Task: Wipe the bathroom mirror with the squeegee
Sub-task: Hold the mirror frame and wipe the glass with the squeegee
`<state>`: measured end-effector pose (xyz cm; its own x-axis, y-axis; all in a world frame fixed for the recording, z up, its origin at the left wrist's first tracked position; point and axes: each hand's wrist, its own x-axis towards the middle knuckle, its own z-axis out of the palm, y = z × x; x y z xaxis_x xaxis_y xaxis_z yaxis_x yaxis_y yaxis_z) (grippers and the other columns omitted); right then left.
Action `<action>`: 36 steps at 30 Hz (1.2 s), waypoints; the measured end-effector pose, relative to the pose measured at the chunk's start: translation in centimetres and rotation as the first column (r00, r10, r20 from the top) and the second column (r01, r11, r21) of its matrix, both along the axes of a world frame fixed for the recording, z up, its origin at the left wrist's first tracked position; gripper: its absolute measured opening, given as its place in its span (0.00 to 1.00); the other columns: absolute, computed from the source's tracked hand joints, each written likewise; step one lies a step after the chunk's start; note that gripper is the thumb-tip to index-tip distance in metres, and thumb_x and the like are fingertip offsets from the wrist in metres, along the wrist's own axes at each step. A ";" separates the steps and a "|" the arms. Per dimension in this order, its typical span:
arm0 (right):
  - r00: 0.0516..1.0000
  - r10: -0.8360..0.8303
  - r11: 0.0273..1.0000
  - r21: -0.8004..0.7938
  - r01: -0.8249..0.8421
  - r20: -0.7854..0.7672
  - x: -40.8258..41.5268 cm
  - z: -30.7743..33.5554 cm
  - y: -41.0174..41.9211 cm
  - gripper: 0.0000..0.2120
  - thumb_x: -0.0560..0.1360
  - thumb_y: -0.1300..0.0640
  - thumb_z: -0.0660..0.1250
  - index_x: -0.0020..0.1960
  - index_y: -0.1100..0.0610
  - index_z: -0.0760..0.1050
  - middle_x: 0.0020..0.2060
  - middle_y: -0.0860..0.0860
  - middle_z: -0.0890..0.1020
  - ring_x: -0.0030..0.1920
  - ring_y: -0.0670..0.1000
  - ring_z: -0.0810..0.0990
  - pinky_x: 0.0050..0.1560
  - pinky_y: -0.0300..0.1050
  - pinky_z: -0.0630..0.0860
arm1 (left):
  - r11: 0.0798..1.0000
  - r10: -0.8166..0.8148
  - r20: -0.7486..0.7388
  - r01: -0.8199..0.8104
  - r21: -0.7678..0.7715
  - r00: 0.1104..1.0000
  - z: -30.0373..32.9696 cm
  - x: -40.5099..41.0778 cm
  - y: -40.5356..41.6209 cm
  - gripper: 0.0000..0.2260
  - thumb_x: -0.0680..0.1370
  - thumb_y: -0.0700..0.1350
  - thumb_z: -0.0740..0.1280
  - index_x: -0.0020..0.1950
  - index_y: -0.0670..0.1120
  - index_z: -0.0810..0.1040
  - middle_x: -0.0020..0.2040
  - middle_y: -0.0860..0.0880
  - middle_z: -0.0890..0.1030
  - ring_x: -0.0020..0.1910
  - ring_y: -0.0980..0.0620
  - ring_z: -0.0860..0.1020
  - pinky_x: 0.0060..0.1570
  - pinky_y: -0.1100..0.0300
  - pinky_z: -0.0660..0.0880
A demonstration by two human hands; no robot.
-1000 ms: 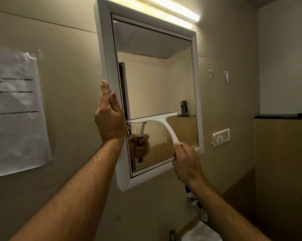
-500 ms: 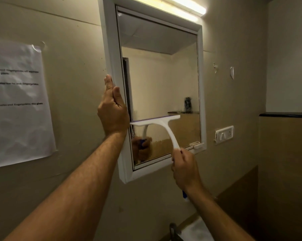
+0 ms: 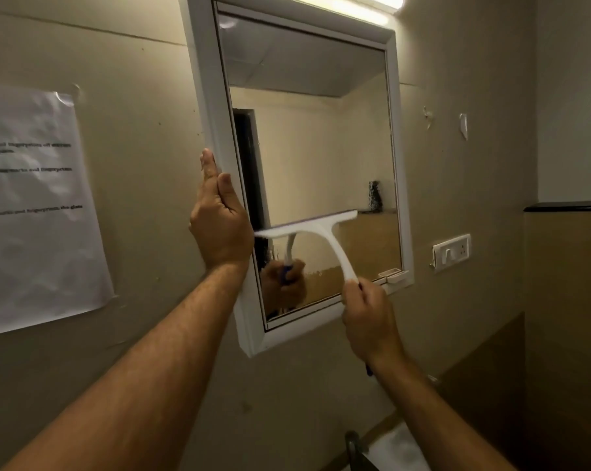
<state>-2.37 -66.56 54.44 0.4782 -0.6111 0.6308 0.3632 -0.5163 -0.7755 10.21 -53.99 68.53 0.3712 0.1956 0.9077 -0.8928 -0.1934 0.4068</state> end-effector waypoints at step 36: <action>0.999 -0.018 0.999 0.048 0.019 -0.029 -1.2 -3.5 1.1 0.14 0.78 0.47 0.56 0.37 0.52 0.71 0.23 0.45 0.69 0.24 0.41 0.67 0.24 0.34 0.65 | 0.999 -0.031 0.023 0.031 -0.021 0.999 -0.7 0.2 0.0 0.21 0.84 0.52 0.52 0.77 0.49 0.62 0.70 0.48 0.74 0.54 0.37 0.80 0.52 0.44 0.78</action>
